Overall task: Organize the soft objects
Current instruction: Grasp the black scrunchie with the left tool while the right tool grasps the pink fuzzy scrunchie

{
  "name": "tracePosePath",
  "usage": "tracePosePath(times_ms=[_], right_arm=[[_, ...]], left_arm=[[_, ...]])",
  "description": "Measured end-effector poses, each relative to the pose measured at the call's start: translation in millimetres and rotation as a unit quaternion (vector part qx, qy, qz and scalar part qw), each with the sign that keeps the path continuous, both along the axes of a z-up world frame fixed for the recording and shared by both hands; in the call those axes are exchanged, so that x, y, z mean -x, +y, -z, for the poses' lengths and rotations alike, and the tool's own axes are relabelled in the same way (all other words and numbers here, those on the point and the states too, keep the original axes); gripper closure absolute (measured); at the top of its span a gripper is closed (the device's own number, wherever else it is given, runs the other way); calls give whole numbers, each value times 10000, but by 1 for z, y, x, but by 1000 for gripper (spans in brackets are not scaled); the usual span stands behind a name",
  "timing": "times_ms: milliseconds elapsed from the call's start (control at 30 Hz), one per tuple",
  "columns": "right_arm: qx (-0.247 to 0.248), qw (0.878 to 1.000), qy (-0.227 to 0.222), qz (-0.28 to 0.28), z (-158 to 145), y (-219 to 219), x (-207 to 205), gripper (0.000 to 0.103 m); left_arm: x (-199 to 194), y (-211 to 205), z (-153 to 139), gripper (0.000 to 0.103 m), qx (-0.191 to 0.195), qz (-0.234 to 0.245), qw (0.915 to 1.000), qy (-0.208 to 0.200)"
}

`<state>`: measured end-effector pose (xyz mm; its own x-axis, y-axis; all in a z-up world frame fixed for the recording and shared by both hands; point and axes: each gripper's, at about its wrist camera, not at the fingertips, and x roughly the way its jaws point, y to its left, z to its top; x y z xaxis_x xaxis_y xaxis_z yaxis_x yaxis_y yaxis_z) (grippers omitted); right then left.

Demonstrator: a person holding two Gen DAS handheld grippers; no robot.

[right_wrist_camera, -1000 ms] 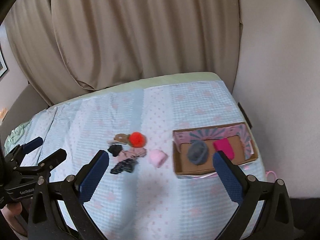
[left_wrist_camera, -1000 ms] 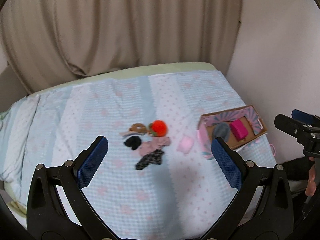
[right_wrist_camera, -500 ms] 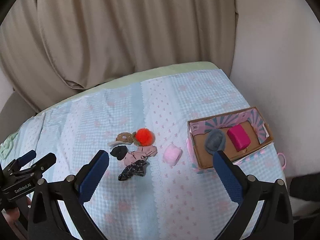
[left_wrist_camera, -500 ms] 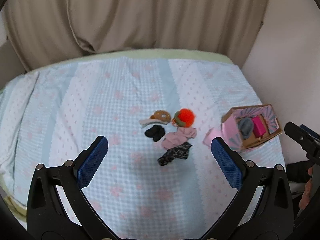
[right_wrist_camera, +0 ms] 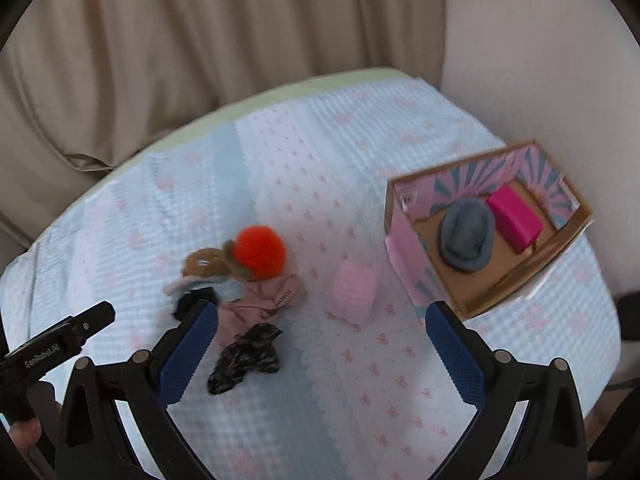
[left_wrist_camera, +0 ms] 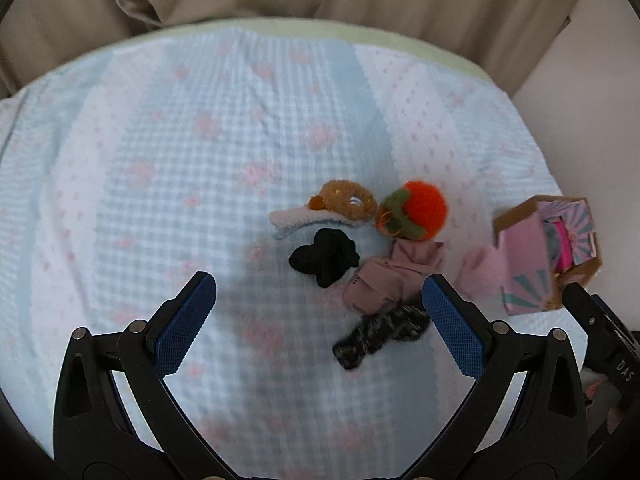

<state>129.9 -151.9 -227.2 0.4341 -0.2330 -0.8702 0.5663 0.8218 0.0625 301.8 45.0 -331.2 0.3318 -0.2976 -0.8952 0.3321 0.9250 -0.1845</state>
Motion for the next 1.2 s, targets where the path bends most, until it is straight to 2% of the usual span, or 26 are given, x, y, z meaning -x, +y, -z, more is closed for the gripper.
tracePosePath(times_ms=[100,267,467,533,600,867,933,967,1033,1067,1133,1200], right_arm=[[0,9997,120,214,33,-9,-8,0],[-18,9982,334,505,75,-20,-14,0],[47,9965,485,676,116,-27,-27,0],[103,9961,516,711,127,-30,-33,6],[108,9953,571,778,138,-36,-37,7],[135,9936,621,929,158,-47,-41,8],[162,9937,634,910,161,-49,-43,20],[176,9935,660,907,163,-49,-44,22],[204,9933,695,897,167,-51,-49,37],[214,9932,715,890,169,-52,-50,42],[194,9937,696,861,170,-53,-51,56],[229,9938,691,842,169,-51,-52,57]], left_arm=[[-14,-12,38,1,-63,84,9999,123],[-32,-28,85,3,-114,174,9993,323],[-47,-37,116,6,-194,287,9987,369],[-50,-41,124,10,-196,353,9983,418],[-50,-45,131,11,-259,452,9977,422],[-52,-56,145,20,-431,529,9970,378],[-52,-60,146,29,-541,556,9965,313],[-51,-64,145,33,-607,585,9961,260],[-51,-66,146,50,-783,700,9944,150],[-51,-66,145,55,-826,747,9937,98],[-52,-64,143,72,-784,797,9937,96],[-54,-63,141,77,-741,811,9939,126]])
